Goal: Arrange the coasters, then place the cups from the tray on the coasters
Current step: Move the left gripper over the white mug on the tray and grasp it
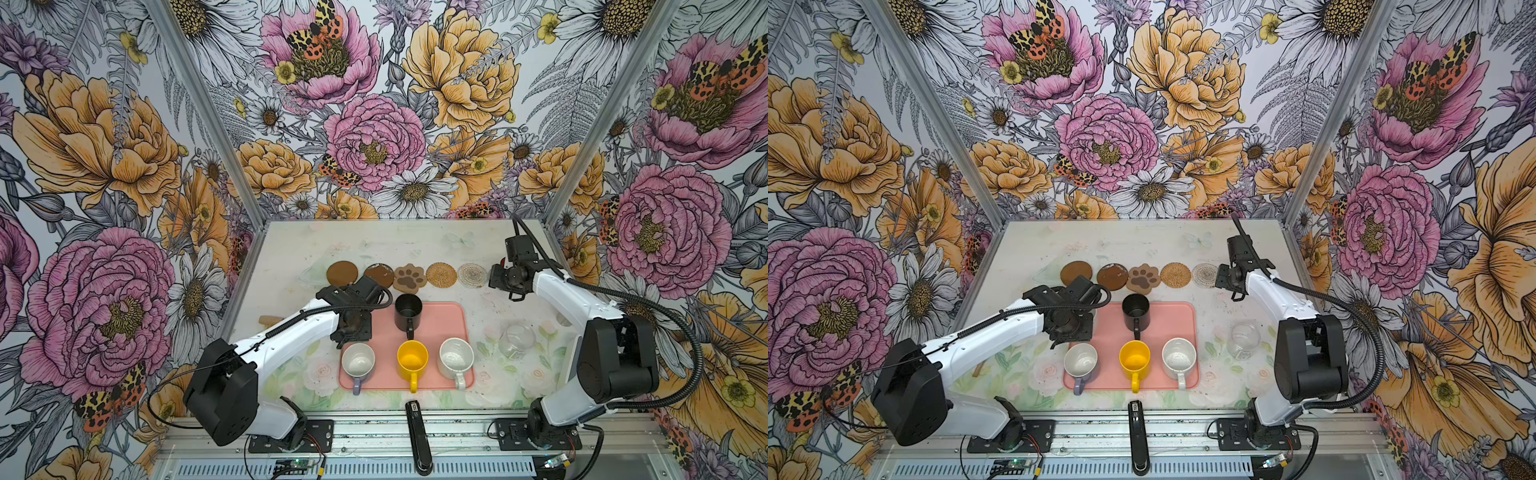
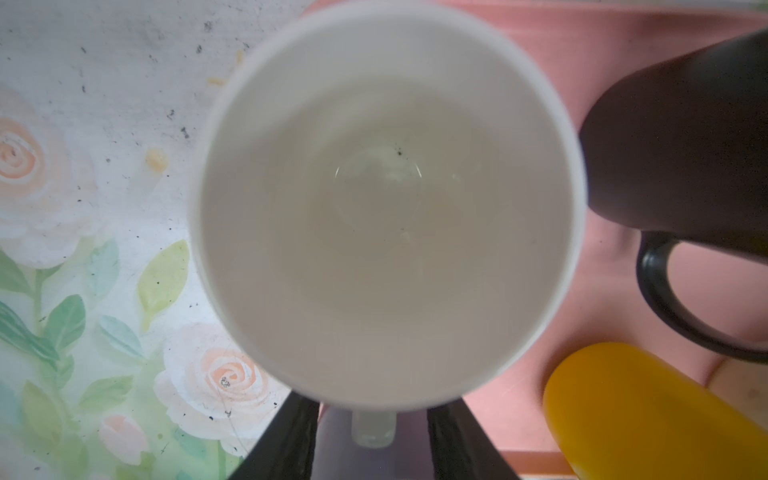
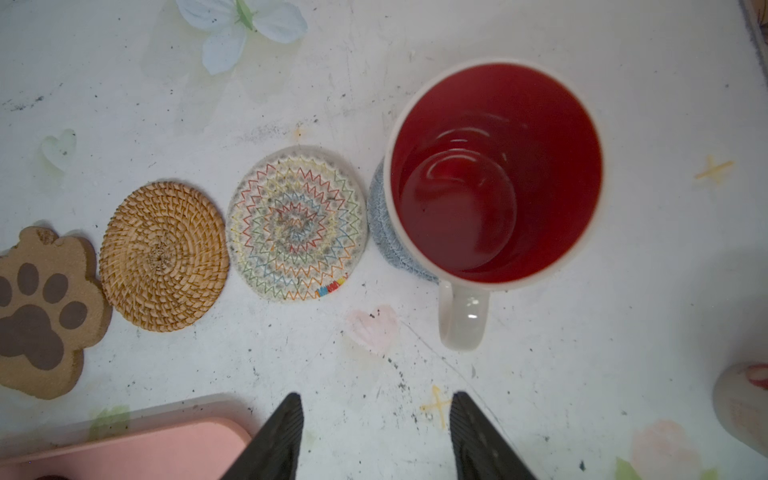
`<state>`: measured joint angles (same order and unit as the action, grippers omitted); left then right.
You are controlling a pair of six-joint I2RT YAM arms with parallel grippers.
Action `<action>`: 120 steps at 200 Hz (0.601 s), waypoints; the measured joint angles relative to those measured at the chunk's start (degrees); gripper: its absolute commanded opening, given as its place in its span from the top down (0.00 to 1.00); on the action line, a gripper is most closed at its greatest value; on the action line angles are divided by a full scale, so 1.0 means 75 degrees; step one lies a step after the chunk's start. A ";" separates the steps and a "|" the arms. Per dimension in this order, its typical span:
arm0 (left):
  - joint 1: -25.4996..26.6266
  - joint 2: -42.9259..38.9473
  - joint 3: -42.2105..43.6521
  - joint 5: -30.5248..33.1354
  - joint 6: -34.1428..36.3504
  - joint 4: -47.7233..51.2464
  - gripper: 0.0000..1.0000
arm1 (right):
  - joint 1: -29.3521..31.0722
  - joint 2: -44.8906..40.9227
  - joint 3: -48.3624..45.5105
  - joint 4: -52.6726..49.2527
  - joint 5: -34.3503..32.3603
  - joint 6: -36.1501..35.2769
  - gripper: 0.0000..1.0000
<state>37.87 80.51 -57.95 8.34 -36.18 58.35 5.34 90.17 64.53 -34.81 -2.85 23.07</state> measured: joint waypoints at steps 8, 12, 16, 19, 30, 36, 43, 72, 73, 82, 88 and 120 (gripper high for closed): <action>-0.0026 0.0000 0.0012 -0.0015 0.0000 -0.0055 0.59 | 0.0000 0.0000 0.0000 0.0000 0.0015 0.0000 0.41; -0.0038 0.0003 0.0017 -0.0029 0.0000 -0.0087 0.59 | 0.0000 0.0000 0.0000 0.0000 0.0015 0.0000 0.41; -0.0044 0.0003 0.0020 -0.0035 -0.0003 -0.0111 0.59 | 0.0000 0.0000 0.0000 0.0000 0.0017 0.0000 0.41; -0.0052 0.0003 0.0023 -0.0035 -0.0003 -0.0134 0.59 | 0.0000 0.0000 0.0000 0.0000 0.0017 0.0000 0.41; -0.0085 0.0015 0.0038 -0.0044 -0.0003 -0.0204 0.61 | 0.0000 0.0000 0.0000 0.0000 0.0017 0.0000 0.41; -0.0093 0.0032 0.0050 -0.0055 -0.0006 -0.0233 0.61 | 0.0000 0.0000 0.0000 0.0000 0.0017 0.0000 0.41; -0.0108 0.0052 0.0073 -0.0073 -0.0012 -0.0277 0.62 | 0.0000 0.0000 0.0000 0.0003 0.0017 0.0000 0.41; -0.0134 0.0085 0.0221 -0.0184 -0.0020 -0.0440 0.64 | 0.0000 0.0000 0.0000 0.0000 0.0017 0.0000 0.41; -0.0134 0.0085 0.0227 -0.0187 -0.0020 -0.0443 0.64 | 0.0000 0.0000 0.0000 0.0003 0.0017 0.0000 0.41; -0.0140 0.0085 0.0259 -0.0207 -0.0023 -0.0458 0.67 | 0.0000 0.0000 0.0000 0.0000 0.0017 0.0000 0.41; -0.0140 0.0085 0.0286 -0.0207 -0.0023 -0.0475 0.68 | 0.0000 0.0000 0.0000 0.0000 0.0017 0.0000 0.41; -0.0207 0.0085 0.0344 -0.0265 -0.0070 -0.0516 0.72 | 0.0000 0.0000 0.0000 0.0000 0.0017 0.0003 0.41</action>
<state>36.32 81.14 -55.37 6.35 -36.71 54.48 5.34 90.17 64.53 -34.81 -2.72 23.09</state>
